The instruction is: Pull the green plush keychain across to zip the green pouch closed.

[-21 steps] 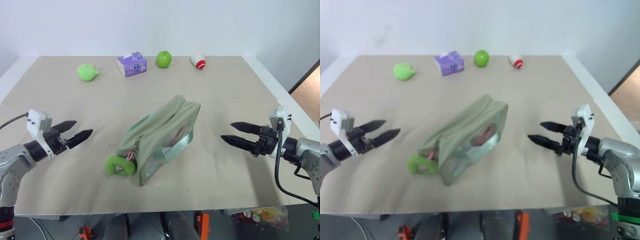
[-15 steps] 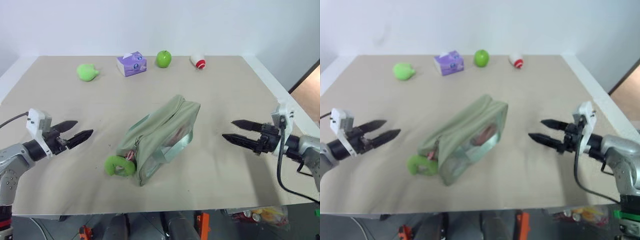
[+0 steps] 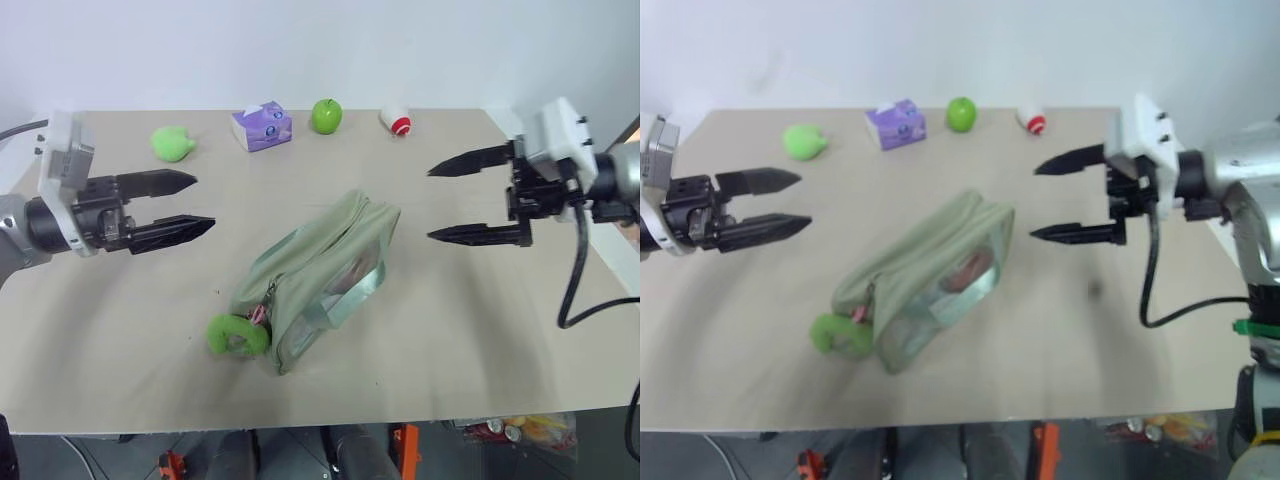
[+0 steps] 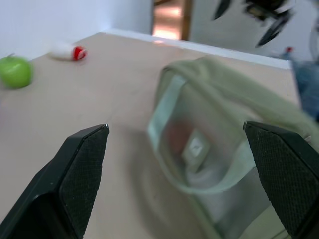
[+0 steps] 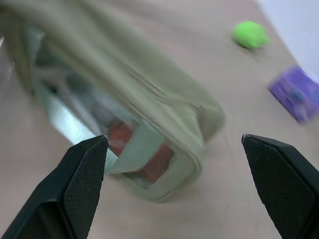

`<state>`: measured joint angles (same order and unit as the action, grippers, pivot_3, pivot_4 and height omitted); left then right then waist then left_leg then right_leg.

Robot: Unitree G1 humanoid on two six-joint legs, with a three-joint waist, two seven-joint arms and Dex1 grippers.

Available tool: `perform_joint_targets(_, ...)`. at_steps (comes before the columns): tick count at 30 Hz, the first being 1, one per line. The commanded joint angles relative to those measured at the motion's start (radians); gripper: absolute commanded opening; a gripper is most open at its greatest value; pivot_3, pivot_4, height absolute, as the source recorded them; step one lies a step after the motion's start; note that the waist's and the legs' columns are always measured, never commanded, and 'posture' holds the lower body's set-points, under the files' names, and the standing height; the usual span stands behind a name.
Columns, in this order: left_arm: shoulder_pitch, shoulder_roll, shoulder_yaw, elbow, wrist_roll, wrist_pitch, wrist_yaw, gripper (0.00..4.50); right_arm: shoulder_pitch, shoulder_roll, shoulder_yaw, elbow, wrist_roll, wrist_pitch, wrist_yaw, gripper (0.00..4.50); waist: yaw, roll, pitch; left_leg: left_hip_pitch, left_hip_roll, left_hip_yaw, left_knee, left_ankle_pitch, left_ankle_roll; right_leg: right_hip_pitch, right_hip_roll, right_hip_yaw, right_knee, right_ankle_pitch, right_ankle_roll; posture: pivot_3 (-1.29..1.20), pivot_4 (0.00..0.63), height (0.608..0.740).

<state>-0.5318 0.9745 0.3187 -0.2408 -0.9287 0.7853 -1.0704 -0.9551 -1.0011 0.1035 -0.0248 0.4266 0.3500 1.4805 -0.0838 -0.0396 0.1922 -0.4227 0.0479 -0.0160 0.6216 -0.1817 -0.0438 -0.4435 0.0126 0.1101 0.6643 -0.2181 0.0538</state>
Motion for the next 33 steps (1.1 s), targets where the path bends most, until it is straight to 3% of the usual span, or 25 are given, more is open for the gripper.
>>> perform_joint_targets(1,-0.042,-0.016,-0.012,-0.025,-0.025,0.004,0.004,4.50,-0.124,0.048,0.055,0.003,-0.029,-0.071,0.102,4.46,0.000,0.000,0.000,0.000,0.000,0.000,0.000,0.000,0.000,0.000,0.000,0.000,0.000,0.000,0.000,0.00,0.150,0.740)
perform_joint_targets(11,-0.079,-0.101,-0.050,0.002,0.012,-0.027,0.054,4.50,-0.201,0.055,0.343,0.044,0.000,-0.234,0.134,4.46,0.008,0.000,0.000,-0.002,-0.001,-0.003,0.002,0.000,0.000,0.001,0.000,-0.002,0.001,0.001,0.002,0.00,0.150,0.740)
perform_joint_targets(18,-0.064,-0.126,-0.026,-0.012,-0.004,-0.022,0.088,4.50,-0.184,0.113,0.390,0.103,-0.045,-0.302,0.134,4.46,0.007,0.000,0.000,-0.002,0.000,-0.004,0.004,0.000,0.000,0.001,0.000,-0.002,0.002,0.001,0.003,0.00,0.150,0.740)
perform_joint_targets(22,-0.057,-0.138,-0.031,-0.019,0.000,-0.026,0.101,4.50,-0.183,0.182,0.363,0.188,-0.112,-0.340,0.131,3.42,0.007,0.000,0.000,-0.001,0.000,-0.004,0.005,0.000,0.000,0.002,0.000,-0.003,0.003,0.002,0.003,0.00,0.150,0.740)
perform_joint_targets(25,-0.051,-0.143,-0.032,-0.019,0.005,-0.033,0.103,4.50,-0.181,0.198,0.357,0.225,-0.141,-0.345,0.133,2.36,0.008,0.000,0.000,-0.001,0.000,-0.004,0.007,0.000,0.000,0.002,0.000,-0.003,0.003,0.003,0.003,0.00,0.150,0.740)
perform_joint_targets(26,-0.050,-0.144,-0.031,-0.020,0.005,-0.034,0.104,4.50,-0.179,0.198,0.358,0.230,-0.146,-0.350,0.133,1.81,0.008,0.000,0.000,-0.002,0.000,-0.004,0.007,0.000,0.000,0.002,0.000,-0.003,0.003,0.003,0.003,0.00,0.150,0.740)
perform_joint_targets(28,-0.048,-0.146,-0.031,-0.020,0.005,-0.037,0.107,4.50,-0.177,0.198,0.358,0.237,-0.153,-0.356,0.134,1.22,0.008,0.000,0.000,-0.002,0.000,-0.004,0.007,0.000,0.000,0.002,0.000,-0.003,0.003,0.003,0.003,0.00,0.150,0.740)
perform_joint_targets(29,-0.048,-0.148,-0.031,-0.018,0.007,-0.042,0.108,4.50,-0.176,0.195,0.360,0.239,-0.152,-0.359,0.134,1.22,0.008,0.000,0.000,-0.002,0.000,-0.004,0.007,0.000,0.000,0.002,0.000,-0.003,0.003,0.003,0.003,0.00,0.150,0.740)
perform_joint_targets(31,-0.053,-0.157,-0.027,-0.009,0.000,-0.045,0.117,4.50,-0.172,0.174,0.376,0.237,-0.153,-0.353,0.134,0.43,0.008,0.000,0.000,-0.002,0.000,-0.004,0.007,0.000,0.000,0.002,0.000,-0.003,0.003,0.003,0.003,0.00,0.150,0.740)
perform_joint_targets(32,-0.056,-0.160,-0.027,-0.004,0.000,-0.047,0.119,4.50,-0.171,0.167,0.381,0.240,-0.155,-0.351,0.134,0.43,0.008,0.000,0.000,-0.002,0.000,-0.004,0.007,0.000,0.000,0.002,0.000,-0.003,0.003,0.003,0.003,0.00,0.150,0.740)
perform_joint_targets(33,-0.057,-0.162,-0.027,-0.002,0.000,-0.048,0.120,4.50,-0.170,0.165,0.379,0.245,-0.163,-0.349,0.134,0.11,0.008,0.000,0.000,-0.002,0.000,-0.005,0.008,0.000,0.000,0.002,0.000,-0.003,0.003,0.003,0.003,0.00,0.150,0.740)
